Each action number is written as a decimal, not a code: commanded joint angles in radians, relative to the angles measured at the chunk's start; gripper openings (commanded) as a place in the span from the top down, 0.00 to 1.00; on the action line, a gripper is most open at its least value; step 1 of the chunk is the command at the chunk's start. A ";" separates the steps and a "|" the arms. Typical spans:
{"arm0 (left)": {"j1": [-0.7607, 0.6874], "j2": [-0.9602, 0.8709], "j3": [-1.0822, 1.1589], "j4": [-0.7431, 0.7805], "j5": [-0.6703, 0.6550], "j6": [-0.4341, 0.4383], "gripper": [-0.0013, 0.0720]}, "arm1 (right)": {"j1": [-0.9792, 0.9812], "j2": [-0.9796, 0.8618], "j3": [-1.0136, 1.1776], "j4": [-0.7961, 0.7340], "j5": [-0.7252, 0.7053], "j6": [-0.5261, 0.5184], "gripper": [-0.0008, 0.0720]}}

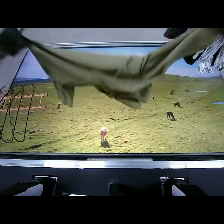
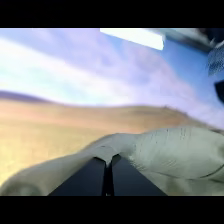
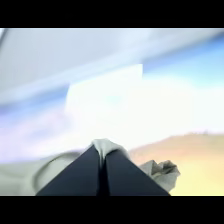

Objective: Fold the clothes and pants, and hang the long-sleeved shirts on hangers.

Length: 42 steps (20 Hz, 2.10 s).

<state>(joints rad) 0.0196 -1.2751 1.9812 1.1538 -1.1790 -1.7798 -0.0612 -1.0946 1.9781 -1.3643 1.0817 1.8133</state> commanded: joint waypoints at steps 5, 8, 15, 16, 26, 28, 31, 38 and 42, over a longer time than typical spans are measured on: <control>0.127 0.344 0.065 0.051 0.136 -0.001 0.96 | 0.002 0.241 0.224 -0.384 -0.085 0.151 0.95; 0.129 0.459 0.054 0.179 0.077 -0.039 0.96 | 0.002 0.325 0.224 -0.403 -0.084 0.151 0.95; 0.128 0.491 0.001 0.216 0.034 -0.090 0.96 | 0.002 0.288 0.215 -0.367 0.119 0.285 0.95; 0.128 0.470 -0.034 0.182 0.034 -0.090 0.96 | 0.002 0.251 0.188 -0.339 0.156 0.297 0.95; -0.021 -0.187 -0.242 0.071 0.058 -0.023 0.96 | 0.002 -0.370 -0.060 -0.290 0.323 0.210 0.95; -0.050 -0.344 -0.242 0.067 0.106 -0.024 0.96 | 0.002 -0.528 -0.060 -0.289 0.270 0.232 0.95; -0.080 -0.507 -0.242 -0.021 0.145 -0.027 0.96 | 0.002 -0.696 -0.060 -0.280 0.193 0.280 0.95; -0.011 -0.478 -0.241 -0.133 0.032 -0.024 0.06 | -0.018 -0.663 -0.056 -0.274 0.303 -0.020 0.33; 0.123 -0.306 -0.277 -0.037 -0.085 0.054 0.06 | -0.195 -0.570 -0.102 -0.005 0.451 -0.159 0.23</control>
<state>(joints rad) 0.0658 -1.6741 1.7294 1.0592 -1.1782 -1.7691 -0.1593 -1.7145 1.9079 -1.5520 1.4273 1.7947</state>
